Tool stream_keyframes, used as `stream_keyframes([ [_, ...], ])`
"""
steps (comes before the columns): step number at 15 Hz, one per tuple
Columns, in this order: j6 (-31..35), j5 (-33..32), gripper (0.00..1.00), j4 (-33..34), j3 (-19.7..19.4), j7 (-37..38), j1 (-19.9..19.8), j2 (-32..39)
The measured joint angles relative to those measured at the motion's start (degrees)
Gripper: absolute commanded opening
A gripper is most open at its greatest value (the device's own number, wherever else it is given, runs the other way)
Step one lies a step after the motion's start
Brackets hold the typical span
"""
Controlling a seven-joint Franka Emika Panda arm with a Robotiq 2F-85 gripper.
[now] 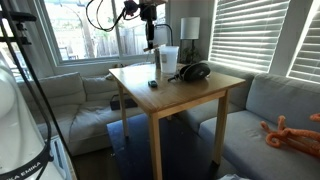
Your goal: Put the three wooden chips on the left and put them in the black pouch
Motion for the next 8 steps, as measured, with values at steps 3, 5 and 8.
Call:
stream_keyframes([
  [3, 0.05, 0.00, 0.07, 0.07, -0.25, 0.02, -0.44, 0.08],
  [5, 0.06, -0.11, 0.07, 0.65, -1.18, -0.22, -1.60, 0.42],
  [8, 0.52, -0.39, 0.07, 2.27, -3.42, -3.05, -4.06, 2.02],
])
